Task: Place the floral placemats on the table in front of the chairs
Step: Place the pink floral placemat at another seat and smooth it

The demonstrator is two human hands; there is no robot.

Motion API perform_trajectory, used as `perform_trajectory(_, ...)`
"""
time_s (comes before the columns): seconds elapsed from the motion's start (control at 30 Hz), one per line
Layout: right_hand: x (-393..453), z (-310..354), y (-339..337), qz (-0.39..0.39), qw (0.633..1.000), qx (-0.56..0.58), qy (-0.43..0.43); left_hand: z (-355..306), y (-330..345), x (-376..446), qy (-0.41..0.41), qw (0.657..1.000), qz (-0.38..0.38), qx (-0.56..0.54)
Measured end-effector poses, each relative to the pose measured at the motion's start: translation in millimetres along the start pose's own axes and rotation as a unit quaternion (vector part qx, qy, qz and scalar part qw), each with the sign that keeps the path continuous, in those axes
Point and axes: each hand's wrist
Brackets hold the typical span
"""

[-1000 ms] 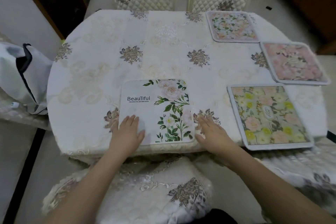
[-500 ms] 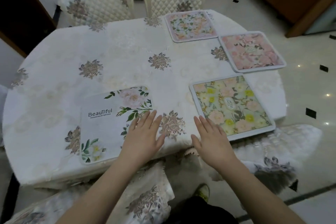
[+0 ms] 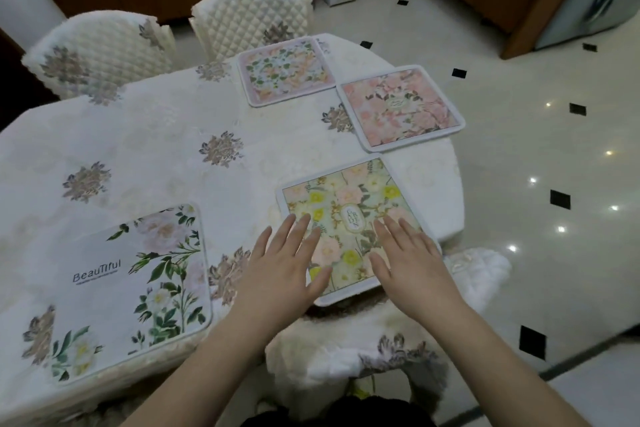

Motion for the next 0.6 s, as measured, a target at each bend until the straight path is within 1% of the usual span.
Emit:
perform_trajectory(0.1,-1.3,-16.2,-1.0,0.001,1.000,0.002,0.008,-19.2,2.1,9.2,-0.021,0.999,-0.034,0.029)
perform_trajectory(0.13,-2.3,-19.9,-0.4,-0.007,1.000,0.002,0.013,-22.7,3.1,11.5,-0.023,0.999,-0.030,0.025)
perform_trajectory(0.27,-6.1,-29.4,6.0,-0.009,0.999,0.001,0.036,-25.1,10.9,20.1,0.022,0.999,-0.013,0.029)
perform_trajectory(0.33,-6.2,-34.0,4.7,-0.011,0.999,0.007,0.053,-24.5,12.9,26.8,0.027,0.999,-0.005,0.027)
perform_trajectory(0.43,-11.7,-45.3,-5.6,-0.014,0.996,0.005,0.092,-26.4,11.0,39.1,0.050,0.998,0.030,0.016)
perform_trajectory(0.5,-18.8,-50.5,-8.9,-0.020,0.993,-0.008,0.118,-29.5,10.4,49.0,0.078,0.997,0.013,0.007)
perform_trajectory(0.6,-30.2,-54.3,-12.4,-0.014,0.989,-0.023,0.148,-43.1,7.3,58.7,0.100,0.995,0.017,-0.004)
Point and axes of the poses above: each hand's wrist, its own x-axis towards the middle knuckle, its own y-axis out of the palm, z = x × y, and after that the axes turned 15 degrees about -x, right-handed
